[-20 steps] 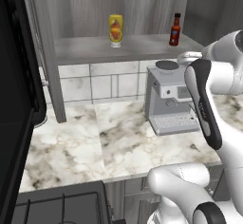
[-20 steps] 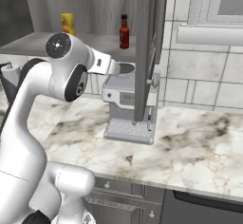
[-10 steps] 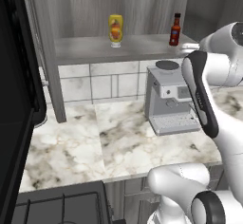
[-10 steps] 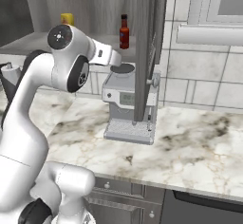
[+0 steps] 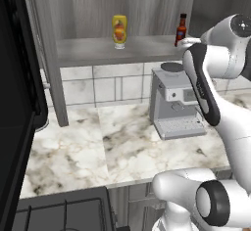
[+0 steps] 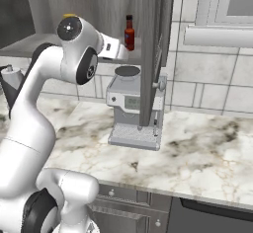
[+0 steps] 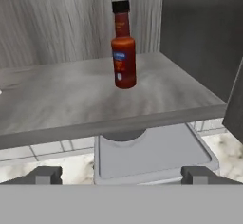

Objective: Move the mustard and condiment bottle from the cabinet to the dining counter.

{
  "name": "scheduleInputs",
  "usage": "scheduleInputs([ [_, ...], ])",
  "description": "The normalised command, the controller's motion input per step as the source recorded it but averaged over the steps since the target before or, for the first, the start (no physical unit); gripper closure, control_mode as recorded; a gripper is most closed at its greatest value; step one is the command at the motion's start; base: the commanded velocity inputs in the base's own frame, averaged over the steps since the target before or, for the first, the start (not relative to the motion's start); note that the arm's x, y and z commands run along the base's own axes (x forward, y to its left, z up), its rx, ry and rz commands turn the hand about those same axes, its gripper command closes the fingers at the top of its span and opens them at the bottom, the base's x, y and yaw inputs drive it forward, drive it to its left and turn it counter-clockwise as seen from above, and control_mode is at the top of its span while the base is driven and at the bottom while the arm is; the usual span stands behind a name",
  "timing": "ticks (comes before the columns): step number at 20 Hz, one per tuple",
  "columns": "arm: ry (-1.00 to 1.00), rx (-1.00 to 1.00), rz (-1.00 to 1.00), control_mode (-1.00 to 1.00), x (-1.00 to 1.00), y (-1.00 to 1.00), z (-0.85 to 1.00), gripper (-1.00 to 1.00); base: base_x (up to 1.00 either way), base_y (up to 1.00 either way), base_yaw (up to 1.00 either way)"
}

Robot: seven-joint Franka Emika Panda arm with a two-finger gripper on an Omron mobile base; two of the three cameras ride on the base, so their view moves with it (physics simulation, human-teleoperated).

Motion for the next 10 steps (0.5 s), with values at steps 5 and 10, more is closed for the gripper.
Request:
scheduleInputs([
  [5,0.0,0.0,0.0,-1.0,0.46,0.0,0.0,-1.0,0.0,0.0,0.0],
  [10,-0.01,0.0,-0.02,-1.0,0.4,0.0,0.0,-1.0,0.0,0.0,0.0],
])
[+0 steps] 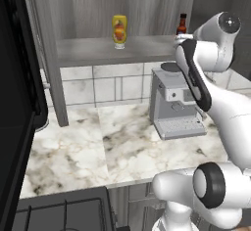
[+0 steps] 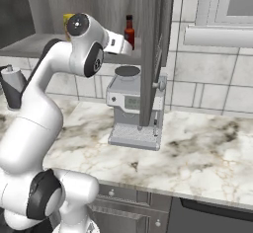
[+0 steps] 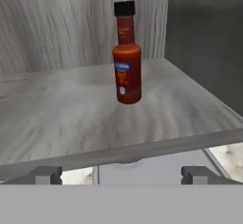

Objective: Move the mustard and condiment bottle from the cabinet to the dining counter.

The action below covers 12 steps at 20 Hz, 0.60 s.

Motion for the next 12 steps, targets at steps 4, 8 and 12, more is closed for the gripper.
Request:
scheduleInputs([
  [4,0.0,0.0,-0.02,-1.0,0.31,0.0,0.04,-1.0,0.0,0.0,0.0],
  [8,0.0,0.0,-0.01,-1.0,0.28,-0.01,0.02,-1.0,0.0,0.0,0.0],
  [12,0.0,0.0,-0.01,-1.0,0.32,-0.1,0.0,-1.0,0.0,0.0,0.0],
])
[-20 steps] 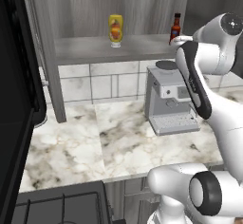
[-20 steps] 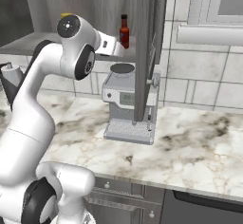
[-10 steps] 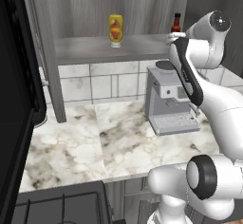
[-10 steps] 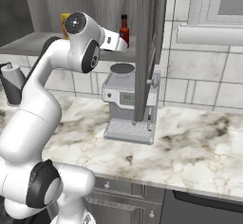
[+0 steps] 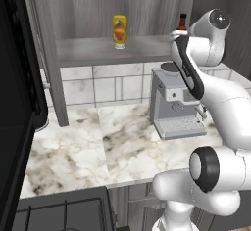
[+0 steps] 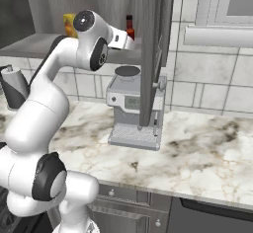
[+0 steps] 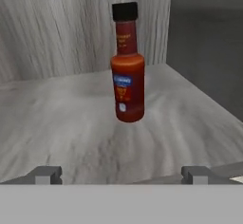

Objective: Move the mustard and condiment bottle from the cabinet to the dining counter.

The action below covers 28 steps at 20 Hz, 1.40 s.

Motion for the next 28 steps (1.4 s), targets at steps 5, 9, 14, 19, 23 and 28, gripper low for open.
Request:
scheduleInputs([
  [5,0.0,0.0,0.0,-1.0,0.38,-0.13,0.0,-1.0,0.0,0.0,0.0],
  [9,0.0,0.0,0.0,-1.0,0.42,-0.06,0.0,-1.0,0.0,0.0,0.0],
  [14,0.01,0.0,0.0,-1.0,0.44,-0.09,0.0,-1.0,0.0,0.0,0.0],
  [19,0.0,0.0,0.0,-1.0,0.4,-0.08,0.0,-1.0,0.0,0.0,0.0],
  [23,0.01,0.0,0.0,-1.0,0.3,0.0,0.0,-1.0,0.0,0.0,0.0],
  [28,0.01,0.0,0.0,-1.0,0.29,0.0,0.0,-1.0,0.0,0.0,0.0],
])
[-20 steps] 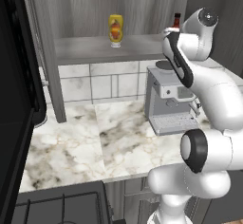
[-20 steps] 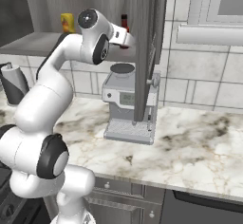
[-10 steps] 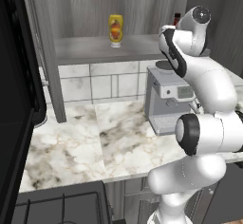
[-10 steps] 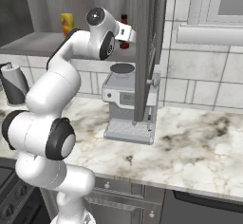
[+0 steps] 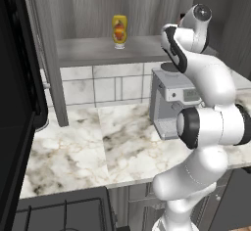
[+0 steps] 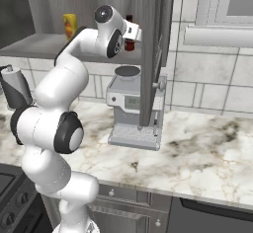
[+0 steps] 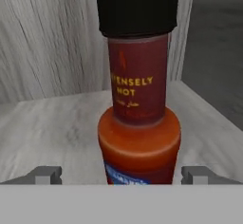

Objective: Move the mustard and condiment bottle from the cabinet to the dining counter.

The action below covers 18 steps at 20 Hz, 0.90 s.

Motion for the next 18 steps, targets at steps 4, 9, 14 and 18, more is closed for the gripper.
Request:
scheduleInputs([
  [4,0.02,0.0,0.0,-1.0,0.27,0.0,0.0,-1.0,0.0,0.0,0.0],
  [9,0.01,0.0,0.0,-1.0,0.21,-0.01,0.0,1.0,0.0,0.0,0.0],
  [14,0.0,0.0,0.0,-1.0,0.07,-0.2,-0.04,1.0,0.0,0.0,0.0],
  [18,-0.01,0.0,0.0,-1.0,0.0,-0.39,0.0,1.0,0.0,0.0,0.0],
])
